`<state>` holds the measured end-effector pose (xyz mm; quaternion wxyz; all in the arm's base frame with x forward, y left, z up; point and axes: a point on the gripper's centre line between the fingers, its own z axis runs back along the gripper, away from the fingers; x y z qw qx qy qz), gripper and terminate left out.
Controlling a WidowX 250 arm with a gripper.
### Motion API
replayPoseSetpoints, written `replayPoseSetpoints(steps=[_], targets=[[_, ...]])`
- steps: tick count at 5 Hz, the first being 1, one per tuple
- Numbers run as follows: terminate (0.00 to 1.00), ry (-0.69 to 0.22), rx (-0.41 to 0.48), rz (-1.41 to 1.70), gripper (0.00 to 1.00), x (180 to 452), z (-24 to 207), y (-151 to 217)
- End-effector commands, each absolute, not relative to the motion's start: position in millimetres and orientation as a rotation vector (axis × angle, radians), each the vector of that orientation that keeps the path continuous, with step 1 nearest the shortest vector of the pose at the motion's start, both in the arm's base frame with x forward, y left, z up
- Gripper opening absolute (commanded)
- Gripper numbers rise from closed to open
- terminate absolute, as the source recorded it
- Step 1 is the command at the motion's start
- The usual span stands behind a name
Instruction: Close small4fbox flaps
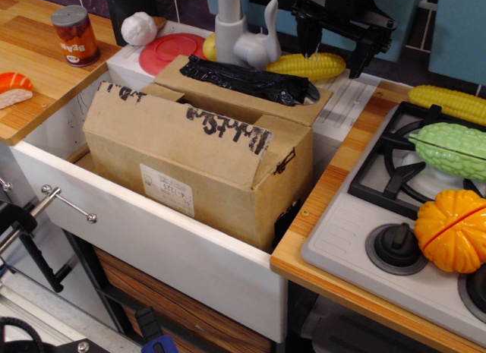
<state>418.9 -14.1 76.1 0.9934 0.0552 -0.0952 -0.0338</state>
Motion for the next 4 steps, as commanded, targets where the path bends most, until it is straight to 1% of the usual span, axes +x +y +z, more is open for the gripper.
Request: replayPoseSetpoints(steps=[1,2,3,4], targets=[[0.0,-0.191,0.111,-0.068,1.0,418.9,76.1,-14.1],[0.0,-0.226,0.084,-0.109,1.0,430.4,68.7,-10.3],[0.0,-0.257,0.06,-0.135,1.0,449.5,63.6,-6.6],[0.0,-0.273,0.096,-0.145,1.0,453.3,69.5,-10.2]])
